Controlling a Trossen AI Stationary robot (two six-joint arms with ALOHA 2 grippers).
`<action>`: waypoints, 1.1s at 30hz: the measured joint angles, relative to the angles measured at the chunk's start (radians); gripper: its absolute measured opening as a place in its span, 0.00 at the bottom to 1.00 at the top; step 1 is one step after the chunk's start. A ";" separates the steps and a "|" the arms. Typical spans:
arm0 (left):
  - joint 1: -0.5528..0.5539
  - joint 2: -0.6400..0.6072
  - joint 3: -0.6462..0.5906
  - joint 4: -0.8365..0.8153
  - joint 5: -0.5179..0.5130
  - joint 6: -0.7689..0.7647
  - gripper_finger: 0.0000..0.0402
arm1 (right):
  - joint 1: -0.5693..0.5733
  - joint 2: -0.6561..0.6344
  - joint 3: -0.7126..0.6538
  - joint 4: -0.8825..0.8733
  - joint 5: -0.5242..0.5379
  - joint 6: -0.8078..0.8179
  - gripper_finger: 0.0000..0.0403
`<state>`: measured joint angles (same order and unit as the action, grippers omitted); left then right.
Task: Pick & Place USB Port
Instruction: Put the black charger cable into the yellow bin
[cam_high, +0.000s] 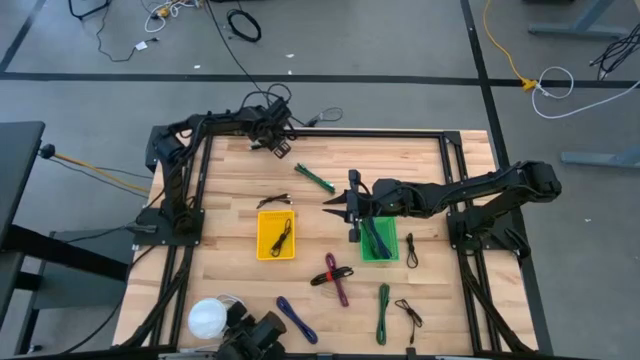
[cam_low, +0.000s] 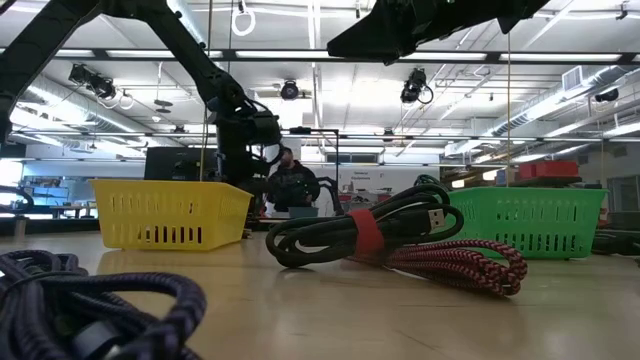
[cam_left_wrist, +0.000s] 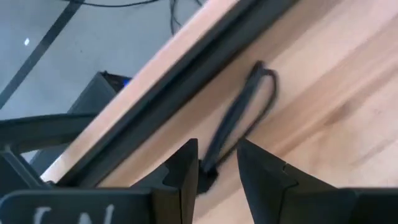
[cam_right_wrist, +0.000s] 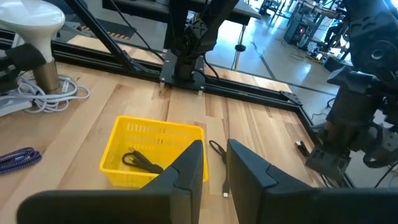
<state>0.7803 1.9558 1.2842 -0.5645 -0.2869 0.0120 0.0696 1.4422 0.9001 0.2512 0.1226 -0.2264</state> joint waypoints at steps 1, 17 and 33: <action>0.006 0.003 0.000 -0.005 0.007 0.000 0.29 | 0.000 0.000 0.000 0.000 0.000 0.000 0.18; 0.019 0.043 0.000 -0.016 0.060 0.034 0.03 | 0.000 0.000 0.000 0.000 0.000 0.000 0.18; -0.032 -0.078 -0.002 -0.039 0.088 -0.002 0.01 | -0.006 0.000 0.000 -0.006 0.001 0.001 0.18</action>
<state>0.7485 1.8776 1.2827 -0.6031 -0.1992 0.0105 0.0641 1.4422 0.9001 0.2447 0.1233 -0.2257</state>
